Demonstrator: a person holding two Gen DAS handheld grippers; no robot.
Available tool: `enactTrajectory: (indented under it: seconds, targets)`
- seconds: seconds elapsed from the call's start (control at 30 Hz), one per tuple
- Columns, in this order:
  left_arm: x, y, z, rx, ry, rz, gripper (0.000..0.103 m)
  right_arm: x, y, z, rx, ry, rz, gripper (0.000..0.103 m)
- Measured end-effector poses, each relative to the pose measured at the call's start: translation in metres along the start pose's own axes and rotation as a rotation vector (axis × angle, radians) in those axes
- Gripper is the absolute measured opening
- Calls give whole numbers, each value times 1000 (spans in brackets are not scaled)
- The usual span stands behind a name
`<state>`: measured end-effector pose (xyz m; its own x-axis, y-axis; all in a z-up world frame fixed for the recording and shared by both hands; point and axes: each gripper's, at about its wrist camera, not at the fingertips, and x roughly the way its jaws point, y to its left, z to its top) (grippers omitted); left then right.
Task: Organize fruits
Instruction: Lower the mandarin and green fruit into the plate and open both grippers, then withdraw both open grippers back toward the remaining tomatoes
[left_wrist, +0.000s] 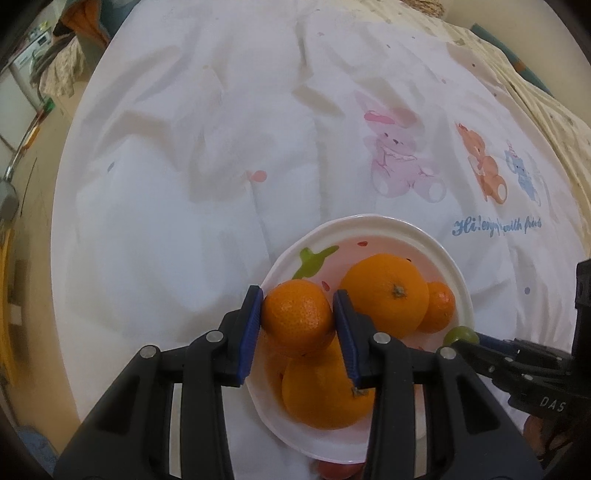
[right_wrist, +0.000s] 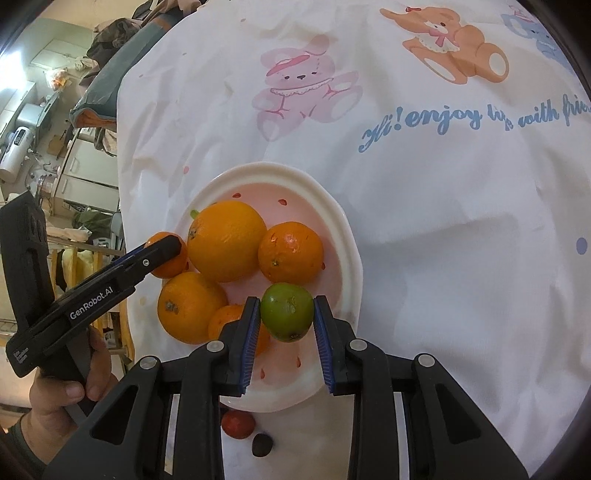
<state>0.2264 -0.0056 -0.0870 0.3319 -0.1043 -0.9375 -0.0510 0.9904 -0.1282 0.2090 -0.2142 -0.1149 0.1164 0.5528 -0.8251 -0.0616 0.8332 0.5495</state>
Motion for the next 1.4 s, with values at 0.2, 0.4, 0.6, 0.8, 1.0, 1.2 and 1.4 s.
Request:
enactTrajectory:
  seconds: [0.2,0.4,0.6,0.8,1.0,1.2,1.4]
  targets:
    - [-1,-1,-1,24,-2,11,36,1,0,0,2,2,9,33]
    - [-4,-8,-3,41,-16,38,69,0,3,1,0,-9,26,34]
    - [-12,-13,-5,81,-39,42,80,-10,0,1,22,-40,42,57]
    - [-27,-12,-9,92,-79,54,80,-20,7,-4,11,-61,36,57]
    - [-52,-8,-18,75,-121,55,80,-44,17,-16,-16,-109,24,57]
    - [-91,2,-41,69,-175,50,80,-69,21,-35,-36,-151,4,60]
    - [-110,10,-69,57,-189,40,80,-94,18,-64,-9,-203,21,60]
